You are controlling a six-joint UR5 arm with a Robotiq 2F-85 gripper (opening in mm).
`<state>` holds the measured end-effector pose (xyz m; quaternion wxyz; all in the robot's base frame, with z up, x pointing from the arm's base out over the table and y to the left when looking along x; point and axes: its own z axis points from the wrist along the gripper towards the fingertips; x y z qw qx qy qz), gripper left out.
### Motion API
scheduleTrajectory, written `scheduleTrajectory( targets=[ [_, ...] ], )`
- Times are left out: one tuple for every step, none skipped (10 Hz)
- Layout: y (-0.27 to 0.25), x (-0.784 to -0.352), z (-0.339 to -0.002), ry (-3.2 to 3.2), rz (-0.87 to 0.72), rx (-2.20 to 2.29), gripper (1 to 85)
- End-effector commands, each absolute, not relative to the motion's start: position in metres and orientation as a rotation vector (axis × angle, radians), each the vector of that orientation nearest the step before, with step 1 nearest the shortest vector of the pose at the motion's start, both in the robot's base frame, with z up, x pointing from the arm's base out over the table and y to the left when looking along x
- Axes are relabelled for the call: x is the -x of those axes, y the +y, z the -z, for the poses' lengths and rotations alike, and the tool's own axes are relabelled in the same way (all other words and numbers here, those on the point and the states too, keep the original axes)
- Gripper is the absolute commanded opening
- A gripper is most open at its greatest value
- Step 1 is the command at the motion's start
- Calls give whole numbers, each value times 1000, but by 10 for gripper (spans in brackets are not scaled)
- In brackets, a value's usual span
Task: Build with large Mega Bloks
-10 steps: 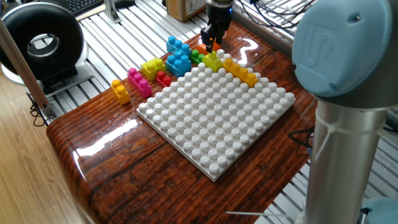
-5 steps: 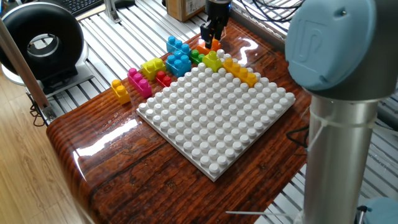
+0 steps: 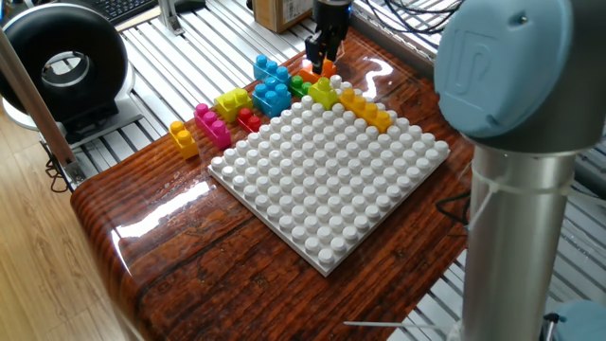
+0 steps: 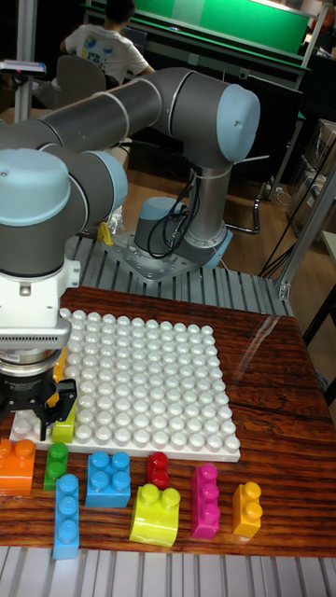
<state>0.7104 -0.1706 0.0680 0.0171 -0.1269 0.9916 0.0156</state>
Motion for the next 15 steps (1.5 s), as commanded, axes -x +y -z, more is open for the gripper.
scheduleTrajectory(
  targets=[
    [-171,-717,-68,3077,-65,375,567],
    [-174,-716,-70,3085,-47,336,500],
    [-176,-716,-70,3094,-37,255,367],
    [-180,-716,-69,3101,-10,178,267],
    [-180,-716,-69,3102,-13,156,253],
    [-178,-718,-70,3095,-24,151,277],
    [-178,-718,-70,3093,-22,165,327],
    [-176,-719,-70,3091,-36,143,337],
    [-171,-723,-70,3075,-64,118,337],
    [-169,-726,-70,3063,-77,105,347],
    [-168,-726,-70,3061,-79,131,447],
    [-169,-723,-70,3071,-76,157,467],
    [-168,-721,-70,3078,-84,182,537],
    [-164,-727,-64,3079,-86,205,567],
    [-164,-730,-59,3080,-88,210,570]
  ],
)
